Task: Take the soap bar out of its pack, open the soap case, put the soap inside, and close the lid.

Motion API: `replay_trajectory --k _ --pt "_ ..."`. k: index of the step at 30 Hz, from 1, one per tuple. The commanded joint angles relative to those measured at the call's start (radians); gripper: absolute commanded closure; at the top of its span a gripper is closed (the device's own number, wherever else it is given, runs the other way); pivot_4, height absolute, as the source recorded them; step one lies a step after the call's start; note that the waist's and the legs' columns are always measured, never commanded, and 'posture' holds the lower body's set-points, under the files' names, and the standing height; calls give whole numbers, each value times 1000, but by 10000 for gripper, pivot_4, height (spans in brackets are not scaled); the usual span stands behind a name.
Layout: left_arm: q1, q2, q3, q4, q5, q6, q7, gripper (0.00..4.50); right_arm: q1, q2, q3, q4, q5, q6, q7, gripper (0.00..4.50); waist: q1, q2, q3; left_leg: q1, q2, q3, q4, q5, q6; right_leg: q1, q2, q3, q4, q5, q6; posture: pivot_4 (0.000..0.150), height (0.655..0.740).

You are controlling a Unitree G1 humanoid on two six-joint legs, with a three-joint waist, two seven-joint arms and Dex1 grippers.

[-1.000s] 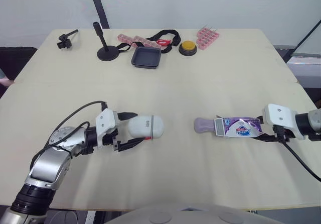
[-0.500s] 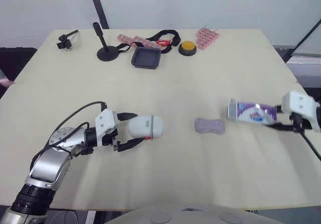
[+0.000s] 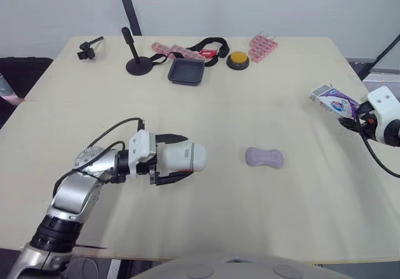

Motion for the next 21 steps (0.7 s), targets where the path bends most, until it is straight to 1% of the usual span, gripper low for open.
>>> replay_trajectory --k 1,2,5,9,14,19,21 --pt "-11 5 -7 -12 -11 7 -10 0 -36 -5 -16 -11 -4 78 -41 24492 0 0 0 0 0 0 0 0 0 0 0 0 0 0 0 1500 7400" --pt "-12 4 -10 -6 -6 5 -11 0 -29 -6 -9 -30 1 94 -34 24492 0 0 0 0 0 0 0 0 0 0 1 0 0 0 0 1500 7400" --pt "-9 1 -13 8 3 -6 -11 0 7 -5 0 -95 25 143 -9 14347 3 0 0 0 1 0 -1 0 -1 0 1 0 0 0 1 1500 7400" --pt "-9 -2 -17 13 9 -8 -7 0 70 -11 7 -168 40 147 33 994 9 1 0 0 1 0 -1 0 -2 1 1 0 -1 0 1 1500 7400" --pt "-12 -5 -20 22 19 -14 -4 0 108 -37 8 -188 22 92 60 436 7 1 0 0 1 0 -1 0 -2 1 1 0 -1 0 1 1500 7400" --pt "-9 -3 -17 25 26 -18 -4 0 111 -100 -77 -172 11 -59 75 436 6 1 0 0 1 0 -1 0 -2 1 1 0 -2 0 1 1500 7400" --pt "-6 5 -11 27 26 -14 -6 0 105 -129 -104 -188 7 -83 74 436 5 1 0 0 1 0 -2 0 -2 1 1 0 -2 0 1 1500 7400"
